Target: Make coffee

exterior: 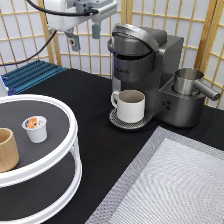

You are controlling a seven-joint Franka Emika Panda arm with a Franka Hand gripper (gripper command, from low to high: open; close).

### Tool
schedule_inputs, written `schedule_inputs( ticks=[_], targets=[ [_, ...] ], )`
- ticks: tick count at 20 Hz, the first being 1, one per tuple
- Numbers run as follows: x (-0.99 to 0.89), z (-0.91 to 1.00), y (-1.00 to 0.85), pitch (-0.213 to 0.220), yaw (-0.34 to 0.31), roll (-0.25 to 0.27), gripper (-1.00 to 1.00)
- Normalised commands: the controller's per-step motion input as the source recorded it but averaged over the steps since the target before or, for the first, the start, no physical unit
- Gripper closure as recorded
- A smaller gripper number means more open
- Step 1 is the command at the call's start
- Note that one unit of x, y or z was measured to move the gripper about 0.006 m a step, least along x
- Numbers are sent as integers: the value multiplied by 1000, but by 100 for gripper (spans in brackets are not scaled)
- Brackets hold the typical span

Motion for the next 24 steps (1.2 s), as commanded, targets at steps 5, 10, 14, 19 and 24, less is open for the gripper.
schedule_inputs(
  ticks=[5, 10, 14, 19, 24],
  targets=[
    [685, 209, -123, 19, -87, 96, -100],
    [669, 71, -9, 7, -63, 29, -100],
    [492, 191, 289, 28, -29, 6, -100],
    [269, 302, 410, 73, -4, 6, -100],
    [282, 397, 515, 107, -6, -10, -100]
  ],
)
